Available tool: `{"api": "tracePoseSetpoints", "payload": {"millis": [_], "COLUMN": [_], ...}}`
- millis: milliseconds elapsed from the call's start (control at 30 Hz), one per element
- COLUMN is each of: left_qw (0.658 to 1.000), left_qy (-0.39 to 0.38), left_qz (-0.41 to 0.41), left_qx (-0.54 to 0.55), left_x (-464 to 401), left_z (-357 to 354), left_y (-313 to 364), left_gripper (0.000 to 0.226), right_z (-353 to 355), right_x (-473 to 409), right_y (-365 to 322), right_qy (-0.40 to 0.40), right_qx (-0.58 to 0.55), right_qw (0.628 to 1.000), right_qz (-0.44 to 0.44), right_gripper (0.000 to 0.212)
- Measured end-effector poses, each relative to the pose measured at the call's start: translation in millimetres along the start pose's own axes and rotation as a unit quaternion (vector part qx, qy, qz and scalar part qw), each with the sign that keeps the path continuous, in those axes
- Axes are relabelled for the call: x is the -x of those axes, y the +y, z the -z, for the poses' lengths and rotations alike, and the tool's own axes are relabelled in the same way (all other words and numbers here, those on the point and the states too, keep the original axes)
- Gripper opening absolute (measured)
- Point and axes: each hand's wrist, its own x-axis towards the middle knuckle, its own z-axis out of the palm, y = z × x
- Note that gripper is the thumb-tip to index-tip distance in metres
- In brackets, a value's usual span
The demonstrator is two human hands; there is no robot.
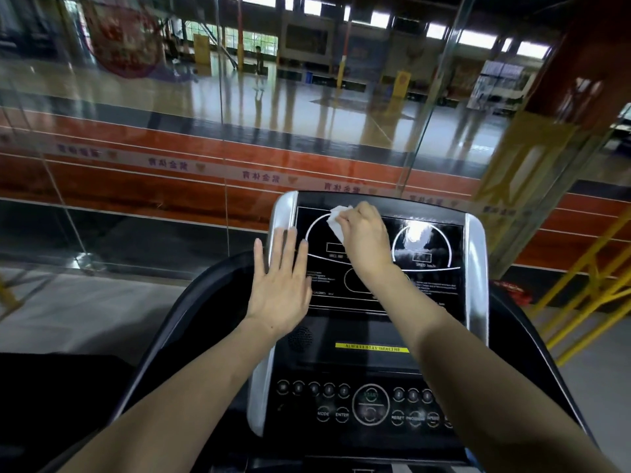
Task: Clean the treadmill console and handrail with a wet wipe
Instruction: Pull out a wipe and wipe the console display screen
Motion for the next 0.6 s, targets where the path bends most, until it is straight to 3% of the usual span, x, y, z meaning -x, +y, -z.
{"api": "tracePoseSetpoints", "payload": {"millis": [333,433,600], "left_qw": [0.998,0.997,0.997], "left_qy": [0.003,0.008,-0.003], "left_qz": [-0.066,-0.07,-0.077], "left_qx": [0.018,0.02,0.01], "left_x": [-27,-33,-36], "left_z": [2,1,1], "left_y": [87,102,117], "left_gripper": [0.069,0.068,0.067], "right_z": [65,85,86], "right_x": [28,36,40], "right_y": [126,162,179], "right_qy": [0.04,0.034,0.072], "right_qx": [0.079,0.085,0.041], "right_qw": [0.996,0.991,0.986], "right_qz": [-0.02,-0.101,-0.146], "right_gripper": [0.021,0.017,0.021]}}
